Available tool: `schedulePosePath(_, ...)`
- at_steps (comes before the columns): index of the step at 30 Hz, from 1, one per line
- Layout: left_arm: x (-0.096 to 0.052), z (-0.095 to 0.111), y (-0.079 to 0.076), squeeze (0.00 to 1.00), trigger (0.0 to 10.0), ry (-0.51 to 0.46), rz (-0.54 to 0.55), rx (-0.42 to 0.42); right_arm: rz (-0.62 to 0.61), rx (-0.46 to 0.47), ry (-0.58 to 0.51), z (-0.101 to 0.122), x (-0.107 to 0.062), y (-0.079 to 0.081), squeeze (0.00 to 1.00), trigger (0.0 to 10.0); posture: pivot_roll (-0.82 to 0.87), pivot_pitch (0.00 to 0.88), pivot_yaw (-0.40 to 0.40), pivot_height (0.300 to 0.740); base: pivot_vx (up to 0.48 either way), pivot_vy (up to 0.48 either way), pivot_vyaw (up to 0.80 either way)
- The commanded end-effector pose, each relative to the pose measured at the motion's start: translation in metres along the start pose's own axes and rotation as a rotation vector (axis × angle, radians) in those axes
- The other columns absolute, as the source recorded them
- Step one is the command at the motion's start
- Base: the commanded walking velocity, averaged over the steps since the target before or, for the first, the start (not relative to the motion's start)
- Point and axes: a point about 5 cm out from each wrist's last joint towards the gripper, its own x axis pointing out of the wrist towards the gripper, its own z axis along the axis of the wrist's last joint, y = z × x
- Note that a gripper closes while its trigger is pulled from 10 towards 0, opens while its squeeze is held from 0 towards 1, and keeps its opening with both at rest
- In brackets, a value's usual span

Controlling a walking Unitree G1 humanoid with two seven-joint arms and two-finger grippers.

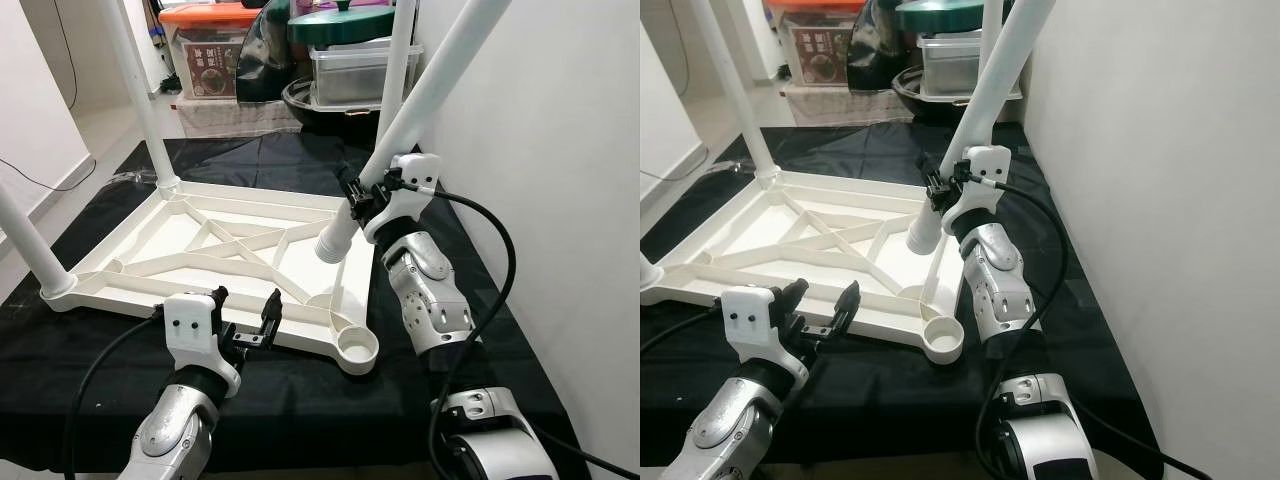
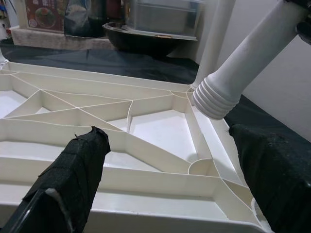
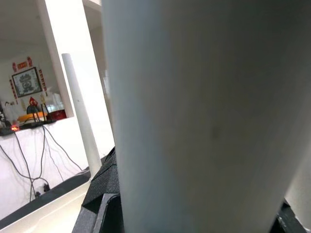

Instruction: Building children table

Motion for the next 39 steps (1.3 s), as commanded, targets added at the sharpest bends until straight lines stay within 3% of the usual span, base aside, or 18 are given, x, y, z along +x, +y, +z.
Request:
schedulePosePath(1,-0.0001,-0.0018,0.0027,0.0,10.0,-0.001,0.013,0.008,0.005,-0.004,0.001,-0.0001,0.0008,0.0016,0.0,10.0,-0.01,0.0,-0.005,0.74,0.0,0.0,0.0)
schedulePosePath(39,0.0002,-0.0019,0.0019,0.0,10.0,0.001,0.014,0.003,-0.012,-0.01,0.003,0.001,0.0011,-0.003,0.0,10.0,0.0,0.012,-0.01,0.74,0.0,0.0,0.0)
